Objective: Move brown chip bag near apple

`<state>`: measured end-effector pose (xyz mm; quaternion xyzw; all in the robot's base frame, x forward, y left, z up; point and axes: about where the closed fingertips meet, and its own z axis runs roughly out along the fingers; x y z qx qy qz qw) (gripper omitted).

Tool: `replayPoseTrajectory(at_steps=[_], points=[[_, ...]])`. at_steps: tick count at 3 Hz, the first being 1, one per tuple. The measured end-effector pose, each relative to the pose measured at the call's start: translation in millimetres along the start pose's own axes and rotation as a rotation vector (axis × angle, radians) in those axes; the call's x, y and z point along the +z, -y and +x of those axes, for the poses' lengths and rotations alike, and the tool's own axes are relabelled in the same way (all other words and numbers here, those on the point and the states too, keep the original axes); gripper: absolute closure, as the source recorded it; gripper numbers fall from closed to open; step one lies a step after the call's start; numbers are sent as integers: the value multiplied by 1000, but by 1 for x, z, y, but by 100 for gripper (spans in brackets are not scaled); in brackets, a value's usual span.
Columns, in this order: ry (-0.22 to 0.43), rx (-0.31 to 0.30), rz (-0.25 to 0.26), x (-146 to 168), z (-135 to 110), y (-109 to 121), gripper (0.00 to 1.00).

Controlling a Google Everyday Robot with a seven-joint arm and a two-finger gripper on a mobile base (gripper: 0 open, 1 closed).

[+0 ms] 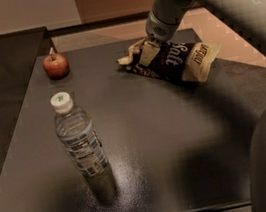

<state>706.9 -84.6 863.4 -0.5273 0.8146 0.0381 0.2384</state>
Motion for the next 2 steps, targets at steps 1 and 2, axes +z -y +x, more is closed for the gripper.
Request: replayPoseTrajectory(at_steps=[1,2], points=[[16,-17,16,-7,-3,-5,100],[50,-77,57,-28,-17,-17,100]])
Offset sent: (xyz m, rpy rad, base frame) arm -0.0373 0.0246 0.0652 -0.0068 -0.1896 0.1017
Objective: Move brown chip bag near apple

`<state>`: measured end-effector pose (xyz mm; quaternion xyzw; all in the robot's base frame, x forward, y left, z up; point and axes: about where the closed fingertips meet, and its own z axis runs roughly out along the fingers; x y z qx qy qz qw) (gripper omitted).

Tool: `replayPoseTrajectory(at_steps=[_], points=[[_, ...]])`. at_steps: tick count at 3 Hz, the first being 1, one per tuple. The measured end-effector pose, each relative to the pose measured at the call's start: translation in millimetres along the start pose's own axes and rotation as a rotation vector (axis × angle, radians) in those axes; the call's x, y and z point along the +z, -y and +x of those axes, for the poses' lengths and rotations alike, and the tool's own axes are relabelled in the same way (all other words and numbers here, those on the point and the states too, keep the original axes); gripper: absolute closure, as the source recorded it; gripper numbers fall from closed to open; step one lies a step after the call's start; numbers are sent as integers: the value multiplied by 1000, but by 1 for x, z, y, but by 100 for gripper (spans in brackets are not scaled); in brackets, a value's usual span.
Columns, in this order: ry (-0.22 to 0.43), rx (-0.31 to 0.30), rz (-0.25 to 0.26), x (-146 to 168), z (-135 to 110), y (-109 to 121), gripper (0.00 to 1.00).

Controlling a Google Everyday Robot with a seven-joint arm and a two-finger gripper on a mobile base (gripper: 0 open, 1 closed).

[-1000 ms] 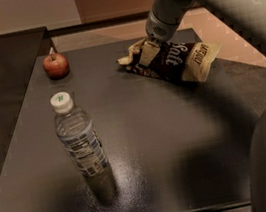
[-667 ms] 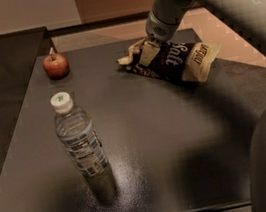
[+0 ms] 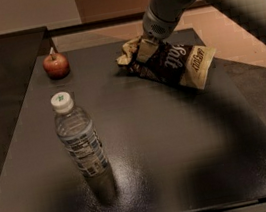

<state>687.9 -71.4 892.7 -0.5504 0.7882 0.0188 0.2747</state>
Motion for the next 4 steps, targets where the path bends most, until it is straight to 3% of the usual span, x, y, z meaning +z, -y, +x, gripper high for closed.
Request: replayPoseTrajectory(at_steps=[2,4], points=[[46,-136,44,-20,-44,-6,100],[69,-257,46,-11,-101,4,100]])
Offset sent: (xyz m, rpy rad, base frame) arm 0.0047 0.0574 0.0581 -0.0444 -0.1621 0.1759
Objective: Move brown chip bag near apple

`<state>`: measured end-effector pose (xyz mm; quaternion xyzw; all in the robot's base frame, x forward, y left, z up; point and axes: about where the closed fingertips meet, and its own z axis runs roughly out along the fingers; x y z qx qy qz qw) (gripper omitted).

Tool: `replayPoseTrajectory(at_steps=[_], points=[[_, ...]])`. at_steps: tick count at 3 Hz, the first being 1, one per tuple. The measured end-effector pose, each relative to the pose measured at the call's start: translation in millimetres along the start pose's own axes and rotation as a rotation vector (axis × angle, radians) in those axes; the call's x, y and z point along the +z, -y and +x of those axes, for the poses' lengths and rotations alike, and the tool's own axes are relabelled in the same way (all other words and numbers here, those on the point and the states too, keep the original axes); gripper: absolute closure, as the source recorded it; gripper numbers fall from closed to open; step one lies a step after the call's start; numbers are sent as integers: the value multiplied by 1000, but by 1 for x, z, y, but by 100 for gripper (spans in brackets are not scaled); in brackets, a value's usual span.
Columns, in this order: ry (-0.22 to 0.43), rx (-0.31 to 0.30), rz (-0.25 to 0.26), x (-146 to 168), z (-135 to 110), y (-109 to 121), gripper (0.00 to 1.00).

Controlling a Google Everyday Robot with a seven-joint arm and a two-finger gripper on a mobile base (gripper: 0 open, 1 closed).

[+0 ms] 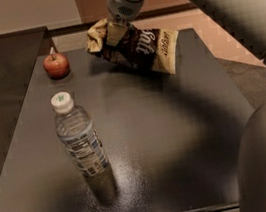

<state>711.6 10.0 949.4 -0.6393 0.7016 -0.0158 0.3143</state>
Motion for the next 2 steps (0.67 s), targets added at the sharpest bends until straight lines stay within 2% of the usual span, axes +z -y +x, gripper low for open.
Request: replayPoseTrajectory(at_steps=[1,2], points=[[9,-35,-13,13,-21,10,100],[7,-57,-25,26,-38,18,83]])
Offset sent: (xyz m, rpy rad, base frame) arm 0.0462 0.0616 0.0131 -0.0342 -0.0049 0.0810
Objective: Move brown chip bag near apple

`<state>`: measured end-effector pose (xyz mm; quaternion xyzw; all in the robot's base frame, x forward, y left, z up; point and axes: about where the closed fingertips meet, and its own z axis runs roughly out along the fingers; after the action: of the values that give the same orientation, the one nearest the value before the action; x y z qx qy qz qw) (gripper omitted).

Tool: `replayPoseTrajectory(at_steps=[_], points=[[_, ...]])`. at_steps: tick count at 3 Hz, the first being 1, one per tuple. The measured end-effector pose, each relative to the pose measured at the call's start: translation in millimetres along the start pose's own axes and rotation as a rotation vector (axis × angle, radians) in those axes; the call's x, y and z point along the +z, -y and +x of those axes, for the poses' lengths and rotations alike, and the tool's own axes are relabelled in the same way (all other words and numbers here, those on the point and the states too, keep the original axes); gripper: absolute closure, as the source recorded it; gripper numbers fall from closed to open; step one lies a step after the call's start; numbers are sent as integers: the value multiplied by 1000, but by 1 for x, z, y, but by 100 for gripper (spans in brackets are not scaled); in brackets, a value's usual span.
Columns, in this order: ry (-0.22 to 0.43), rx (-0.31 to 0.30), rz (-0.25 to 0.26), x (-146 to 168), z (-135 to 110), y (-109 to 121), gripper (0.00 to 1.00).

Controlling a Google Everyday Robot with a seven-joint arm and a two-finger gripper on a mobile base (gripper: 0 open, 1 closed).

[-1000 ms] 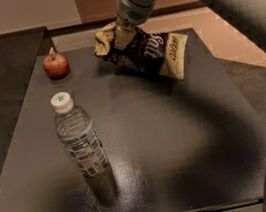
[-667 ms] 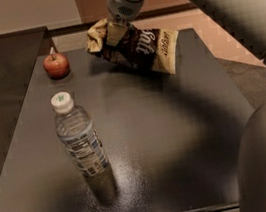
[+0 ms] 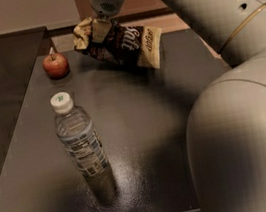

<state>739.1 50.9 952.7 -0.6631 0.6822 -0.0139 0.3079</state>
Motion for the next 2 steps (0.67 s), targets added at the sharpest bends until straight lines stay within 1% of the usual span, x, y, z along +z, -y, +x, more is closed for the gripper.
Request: replayPoseTrajectory(at_steps=[1,2], points=[[-15,4,-10,12,-7,8,60],[-34,23,-19,23,-6,13,36]])
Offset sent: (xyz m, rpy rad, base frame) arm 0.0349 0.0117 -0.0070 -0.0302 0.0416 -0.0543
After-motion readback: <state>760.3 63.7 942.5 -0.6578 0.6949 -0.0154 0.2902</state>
